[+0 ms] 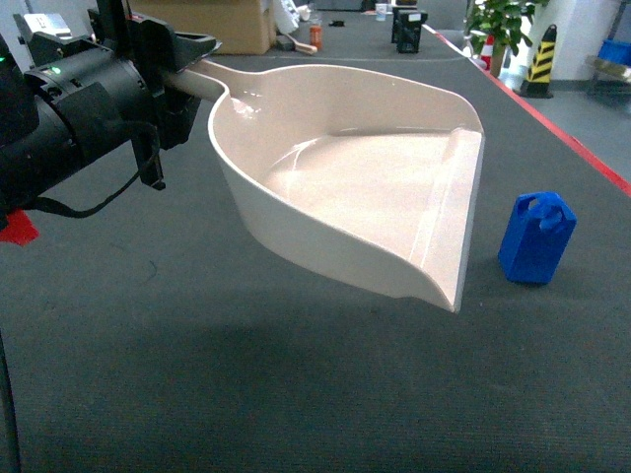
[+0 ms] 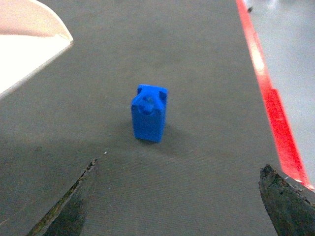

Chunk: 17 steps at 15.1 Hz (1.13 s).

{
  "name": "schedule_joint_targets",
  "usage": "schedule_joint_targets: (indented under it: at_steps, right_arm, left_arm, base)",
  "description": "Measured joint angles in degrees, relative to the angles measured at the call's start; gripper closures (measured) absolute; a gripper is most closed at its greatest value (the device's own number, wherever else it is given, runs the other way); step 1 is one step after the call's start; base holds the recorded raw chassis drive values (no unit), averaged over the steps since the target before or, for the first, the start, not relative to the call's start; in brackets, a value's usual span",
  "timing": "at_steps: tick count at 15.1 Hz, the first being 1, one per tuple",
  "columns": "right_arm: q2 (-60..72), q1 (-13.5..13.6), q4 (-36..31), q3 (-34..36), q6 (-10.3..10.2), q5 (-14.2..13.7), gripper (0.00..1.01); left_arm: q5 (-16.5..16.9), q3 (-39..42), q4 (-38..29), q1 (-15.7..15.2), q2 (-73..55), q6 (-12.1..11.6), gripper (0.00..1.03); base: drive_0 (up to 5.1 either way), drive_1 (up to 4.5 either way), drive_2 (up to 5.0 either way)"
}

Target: Place part in tray to right shelf

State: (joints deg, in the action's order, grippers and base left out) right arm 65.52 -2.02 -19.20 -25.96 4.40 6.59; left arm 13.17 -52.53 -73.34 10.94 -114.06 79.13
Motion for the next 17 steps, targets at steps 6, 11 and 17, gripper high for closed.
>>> schedule_joint_targets:
  at_steps: [6, 11, 17]
  right_arm:
    - [38.75, 3.04, 5.73, -30.34, 1.05, 2.91, 0.03]
    - [52.39, 4.42, 6.64, -41.83, 1.73, 4.72, 0.10]
    - [46.18, 3.43, 0.59, -34.32, -0.02, 2.62, 0.55]
  left_arm:
    - [-0.04, 0.00, -0.02, 0.00, 0.00, 0.00, 0.90]
    - [-0.07, 0.00, 0.00, 0.00, 0.00, 0.00, 0.90]
    - [-0.15, 0.02, -0.07, 0.00, 0.00, 0.00, 0.90]
  base:
    - [0.0, 0.00, 0.0]
    - [0.0, 0.00, 0.0]
    - [0.0, 0.00, 0.0]
